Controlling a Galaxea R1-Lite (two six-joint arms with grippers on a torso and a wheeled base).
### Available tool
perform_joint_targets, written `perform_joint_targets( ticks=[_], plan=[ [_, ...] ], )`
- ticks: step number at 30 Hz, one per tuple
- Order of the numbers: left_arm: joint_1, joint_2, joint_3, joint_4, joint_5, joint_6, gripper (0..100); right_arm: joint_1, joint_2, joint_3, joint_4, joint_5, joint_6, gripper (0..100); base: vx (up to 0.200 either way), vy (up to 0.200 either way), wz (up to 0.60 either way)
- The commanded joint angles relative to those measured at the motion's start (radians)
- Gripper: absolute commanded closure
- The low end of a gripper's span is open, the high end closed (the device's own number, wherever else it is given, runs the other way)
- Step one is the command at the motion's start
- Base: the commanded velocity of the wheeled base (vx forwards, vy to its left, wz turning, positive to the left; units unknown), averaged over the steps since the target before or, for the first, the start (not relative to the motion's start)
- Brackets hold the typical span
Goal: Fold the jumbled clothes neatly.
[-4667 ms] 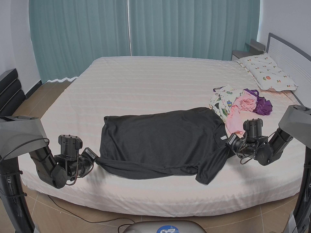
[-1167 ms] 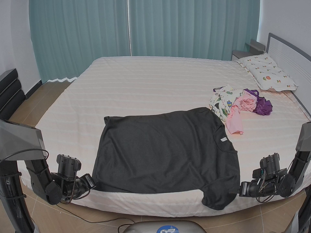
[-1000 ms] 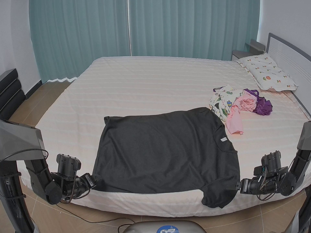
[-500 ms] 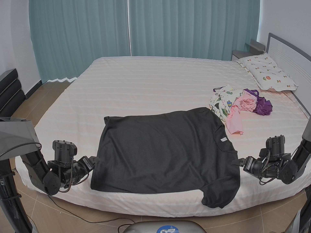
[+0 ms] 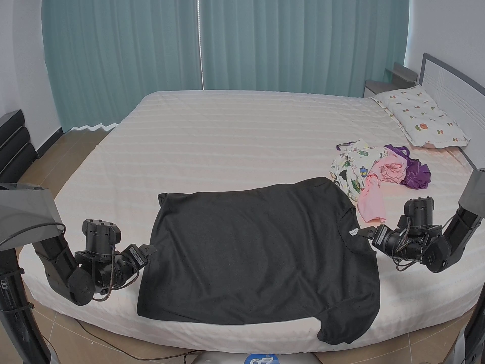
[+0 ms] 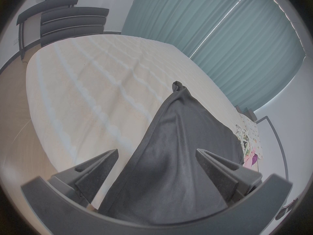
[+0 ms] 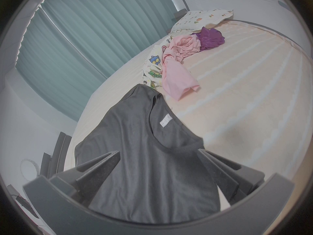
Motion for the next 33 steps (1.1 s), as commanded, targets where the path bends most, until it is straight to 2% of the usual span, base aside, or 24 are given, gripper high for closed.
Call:
perform_joint_targets(
  ticks=[1, 11, 19, 20, 33],
  plan=[
    [0.0, 0.018, 0.0, -0.001, 0.001, -0.001, 0, -0.009, 0.102, -0.081, 0.0, -0.006, -0.007, 0, 0.0, 0.0, 0.0],
    [0.0, 0.026, -0.012, 0.0, -0.001, -0.024, 0, -0.043, 0.229, -0.245, 0.049, 0.0, -0.037, 0, 0.0, 0.0, 0.0],
    [0.0, 0.032, -0.018, 0.0, -0.006, -0.027, 0, -0.042, 0.286, -0.299, 0.049, 0.003, -0.037, 0, 0.0, 0.0, 0.0],
    [0.0, 0.032, -0.018, 0.0, -0.006, -0.027, 0, -0.042, 0.291, -0.302, 0.049, 0.005, -0.035, 100, 0.0, 0.0, 0.0],
    [-0.003, 0.032, -0.017, 0.0, -0.006, -0.03, 0, -0.075, 0.284, -0.293, 0.049, 0.003, -0.021, 100, 0.0, 0.0, 0.0]
  ],
)
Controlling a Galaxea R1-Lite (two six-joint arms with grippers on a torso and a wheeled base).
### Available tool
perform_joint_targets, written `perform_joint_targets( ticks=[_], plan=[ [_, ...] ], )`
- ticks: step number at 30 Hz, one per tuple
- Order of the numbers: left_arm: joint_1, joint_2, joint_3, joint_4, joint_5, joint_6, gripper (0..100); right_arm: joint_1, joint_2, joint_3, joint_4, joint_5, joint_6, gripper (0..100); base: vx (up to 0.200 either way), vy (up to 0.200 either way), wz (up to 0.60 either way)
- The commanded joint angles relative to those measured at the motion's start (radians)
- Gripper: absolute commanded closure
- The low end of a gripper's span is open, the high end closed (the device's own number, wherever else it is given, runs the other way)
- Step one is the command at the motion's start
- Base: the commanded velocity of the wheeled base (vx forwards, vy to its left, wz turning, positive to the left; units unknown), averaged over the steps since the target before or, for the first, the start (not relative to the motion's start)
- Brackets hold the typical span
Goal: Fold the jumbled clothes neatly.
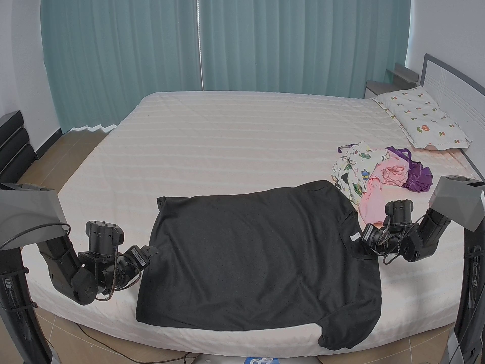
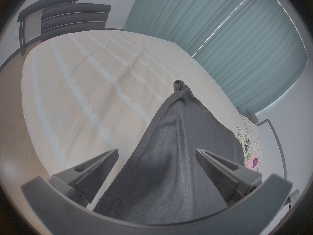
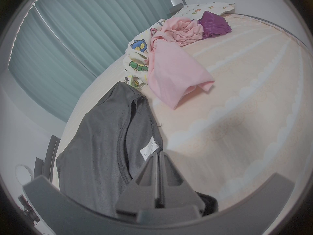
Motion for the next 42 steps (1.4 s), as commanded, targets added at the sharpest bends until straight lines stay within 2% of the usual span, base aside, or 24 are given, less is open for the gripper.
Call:
perform_joint_targets(
  ticks=[1, 23, 33, 34, 42],
  plan=[
    [-0.001, 0.002, 0.0, 0.0, 0.001, 0.0, 0, -0.019, -0.009, 0.009, 0.0, 0.0, 0.001, 100, 0.0, 0.0, 0.0],
    [-0.003, 0.0, 0.003, 0.0, 0.002, 0.0, 0, -0.109, -0.055, 0.034, 0.033, -0.009, -0.008, 100, 0.0, 0.0, 0.0],
    [-0.003, 0.0, 0.003, 0.0, 0.002, 0.002, 0, -0.112, -0.052, 0.041, 0.033, -0.011, -0.011, 100, 0.0, 0.0, 0.0],
    [-0.001, 0.0, 0.003, 0.0, 0.002, 0.002, 0, -0.109, -0.054, 0.043, 0.033, -0.009, -0.011, 0, 0.0, 0.0, 0.0],
    [-0.003, -0.004, 0.003, 0.0, 0.004, 0.002, 0, -0.103, -0.106, 0.086, 0.024, -0.008, -0.001, 0, 0.0, 0.0, 0.0]
  ],
)
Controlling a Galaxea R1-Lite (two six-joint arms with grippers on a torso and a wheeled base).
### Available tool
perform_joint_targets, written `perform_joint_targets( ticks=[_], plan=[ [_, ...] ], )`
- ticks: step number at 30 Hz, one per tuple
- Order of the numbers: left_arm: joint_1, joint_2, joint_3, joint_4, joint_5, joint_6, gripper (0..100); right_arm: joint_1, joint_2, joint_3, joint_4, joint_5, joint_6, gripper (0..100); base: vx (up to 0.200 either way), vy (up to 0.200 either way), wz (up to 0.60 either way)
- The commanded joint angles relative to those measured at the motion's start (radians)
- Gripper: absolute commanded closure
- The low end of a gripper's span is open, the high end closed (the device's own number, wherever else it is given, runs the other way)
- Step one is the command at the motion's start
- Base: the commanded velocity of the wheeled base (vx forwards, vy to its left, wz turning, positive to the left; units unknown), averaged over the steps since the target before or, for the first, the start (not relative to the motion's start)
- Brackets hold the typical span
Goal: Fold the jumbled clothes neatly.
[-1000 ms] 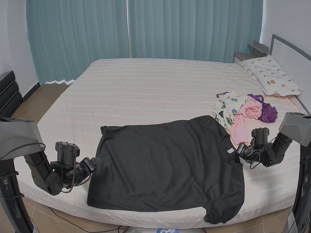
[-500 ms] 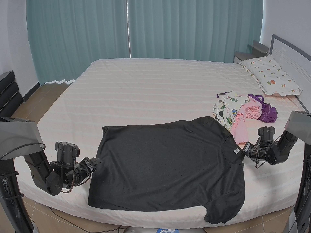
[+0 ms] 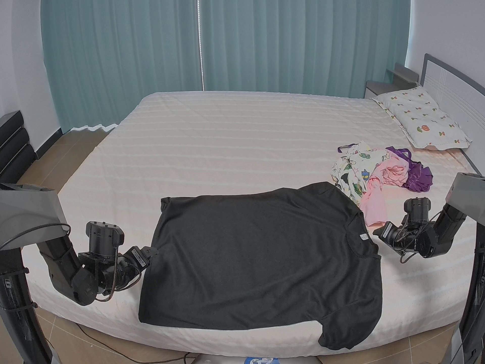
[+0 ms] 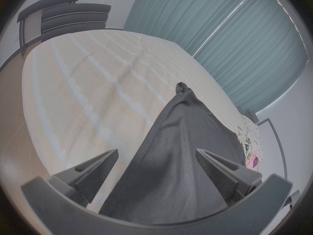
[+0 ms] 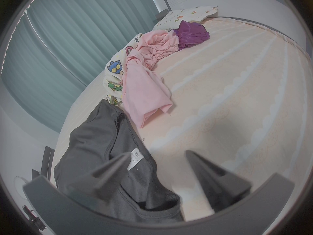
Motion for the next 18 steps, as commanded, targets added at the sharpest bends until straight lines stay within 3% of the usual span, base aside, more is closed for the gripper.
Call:
perform_joint_targets(
  ticks=[1, 3, 12, 18],
  plan=[
    [0.0, -0.005, 0.002, 0.0, 0.0, 0.0, 0, 0.001, -0.046, 0.036, 0.001, 0.001, 0.005, 0, 0.0, 0.0, 0.0],
    [0.001, -0.007, 0.007, 0.0, 0.0, 0.0, 0, 0.001, -0.06, 0.054, -0.001, 0.001, 0.005, 0, 0.0, 0.0, 0.0],
    [0.004, -0.005, 0.043, -0.002, -0.001, 0.0, 0, 0.003, -0.086, 0.109, -0.004, 0.0, 0.008, 0, 0.0, 0.2, 0.0],
    [0.004, -0.001, 0.062, -0.002, -0.001, 0.001, 0, 0.011, -0.086, 0.115, -0.005, 0.0, 0.008, 0, 0.0, 0.0, 0.0]
  ],
)
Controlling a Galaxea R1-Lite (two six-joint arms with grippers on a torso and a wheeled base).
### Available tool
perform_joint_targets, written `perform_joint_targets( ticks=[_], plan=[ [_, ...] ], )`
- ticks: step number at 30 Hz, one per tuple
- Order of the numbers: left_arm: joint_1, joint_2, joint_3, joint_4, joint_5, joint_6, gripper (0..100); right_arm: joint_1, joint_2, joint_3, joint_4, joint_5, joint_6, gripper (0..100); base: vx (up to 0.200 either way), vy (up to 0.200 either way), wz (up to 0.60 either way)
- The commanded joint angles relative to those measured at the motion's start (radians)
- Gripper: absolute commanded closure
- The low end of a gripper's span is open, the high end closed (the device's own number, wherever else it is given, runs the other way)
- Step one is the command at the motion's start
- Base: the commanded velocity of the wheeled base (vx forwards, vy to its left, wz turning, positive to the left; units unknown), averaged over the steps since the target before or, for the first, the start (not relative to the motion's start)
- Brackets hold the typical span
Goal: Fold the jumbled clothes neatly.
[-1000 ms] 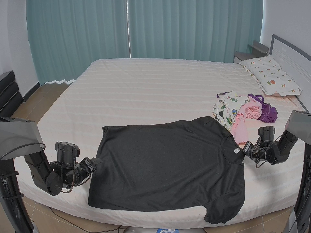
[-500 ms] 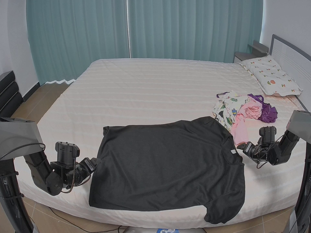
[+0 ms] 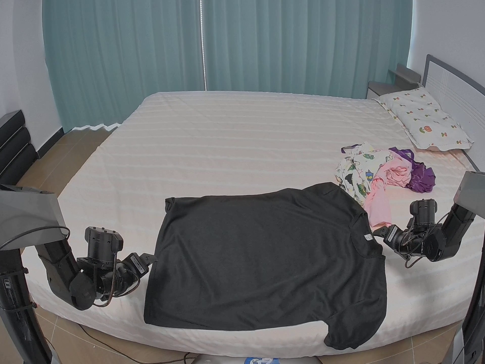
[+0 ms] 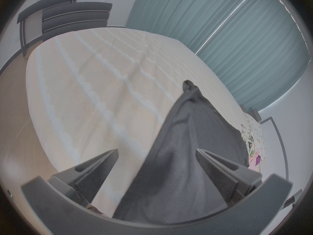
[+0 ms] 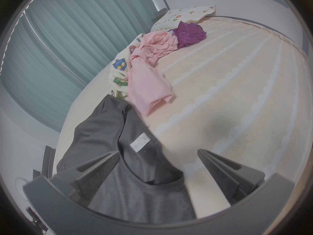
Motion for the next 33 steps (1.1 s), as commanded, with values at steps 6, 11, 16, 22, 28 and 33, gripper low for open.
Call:
perform_joint_targets(
  ticks=[6, 11, 16, 22, 28, 33],
  plan=[
    [-0.004, 0.006, 0.009, 0.0, -0.001, -0.002, 0, 0.01, -0.017, 0.003, 0.008, -0.002, 0.0, 0, 0.0, 0.0, 0.0],
    [-0.004, 0.006, 0.009, 0.0, -0.001, -0.005, 0, 0.011, -0.019, 0.002, 0.009, -0.002, 0.0, 0, -0.08, 0.0, 0.0],
    [-0.005, 0.006, 0.009, 0.0, -0.001, -0.003, 0, 0.011, -0.021, 0.003, 0.009, -0.002, 0.0, 0, -0.16, 0.0, 0.0],
    [-0.007, 0.007, 0.002, 0.0, -0.001, -0.003, 0, 0.011, -0.021, 0.003, 0.008, -0.002, 0.0, 0, 0.0, 0.0, 0.0],
    [-0.008, 0.007, -0.008, 0.0, 0.0, -0.003, 0, 0.011, -0.024, 0.002, 0.009, -0.002, 0.0, 0, 0.0, 0.0, 0.0],
    [-0.01, 0.007, -0.01, 0.0, 0.0, -0.005, 0, 0.011, -0.039, 0.003, 0.011, 0.0, 0.002, 0, 0.0, 0.12, 0.0]
  ],
)
